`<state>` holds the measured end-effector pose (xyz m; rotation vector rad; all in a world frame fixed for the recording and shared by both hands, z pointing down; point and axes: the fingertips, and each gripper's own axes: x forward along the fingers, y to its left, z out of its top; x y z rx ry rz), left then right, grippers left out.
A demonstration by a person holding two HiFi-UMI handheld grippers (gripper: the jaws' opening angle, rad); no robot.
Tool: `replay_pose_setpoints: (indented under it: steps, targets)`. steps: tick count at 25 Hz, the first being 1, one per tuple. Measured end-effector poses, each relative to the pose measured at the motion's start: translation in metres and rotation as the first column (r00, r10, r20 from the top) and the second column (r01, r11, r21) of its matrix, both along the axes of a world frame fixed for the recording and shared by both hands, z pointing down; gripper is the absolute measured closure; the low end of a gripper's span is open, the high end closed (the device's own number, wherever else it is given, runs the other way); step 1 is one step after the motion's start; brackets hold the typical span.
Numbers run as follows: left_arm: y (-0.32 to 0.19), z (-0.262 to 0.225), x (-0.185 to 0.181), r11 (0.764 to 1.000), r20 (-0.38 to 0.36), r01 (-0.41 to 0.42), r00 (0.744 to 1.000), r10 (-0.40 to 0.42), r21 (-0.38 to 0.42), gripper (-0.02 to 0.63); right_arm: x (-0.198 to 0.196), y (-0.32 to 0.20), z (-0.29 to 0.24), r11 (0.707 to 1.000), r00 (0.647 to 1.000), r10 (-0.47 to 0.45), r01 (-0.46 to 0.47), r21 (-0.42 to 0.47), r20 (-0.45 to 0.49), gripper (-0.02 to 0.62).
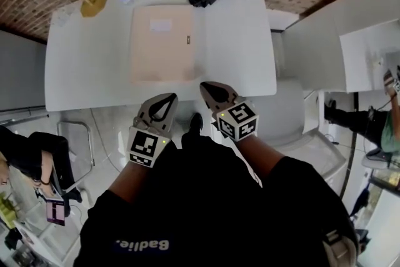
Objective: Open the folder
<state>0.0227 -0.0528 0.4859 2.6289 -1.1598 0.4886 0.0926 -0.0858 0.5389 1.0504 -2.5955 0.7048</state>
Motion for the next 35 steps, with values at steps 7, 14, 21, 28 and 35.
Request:
replay_pose_setpoints:
  steps: [7,14,21,28,35]
  targets:
    - [-0.019,0.046,-0.006,0.998,0.109,-0.053,0.993,0.055,-0.017,0.603,-0.013,-0.018,0.043,0.999,0.996,0.016,-0.019,-0.033,-0.090,0.568]
    - [-0.028,0.098,-0.003,0.986,0.243,-0.167,0.955,0.168,-0.024,0.601,-0.025,-0.035,0.078,0.998,0.987,0.018,-0.029,-0.064,-0.159,0.568]
    - [-0.040,0.129,-0.008,0.969,0.403,-0.245,0.885,0.234,-0.024,0.543,-0.031,-0.043,0.100,0.994,0.984,0.035,-0.052,-0.092,-0.174,0.568]
    - [-0.045,0.149,-0.009,0.939,0.550,-0.343,0.778,0.303,-0.031,0.465,-0.029,-0.041,0.118,0.987,0.983,0.058,-0.083,-0.137,-0.172,0.568]
    - [-0.053,0.167,-0.008,0.913,0.656,-0.405,0.677,0.332,-0.045,0.426,-0.024,-0.043,0.115,0.974,0.989,0.110,-0.127,-0.186,-0.098,0.568]
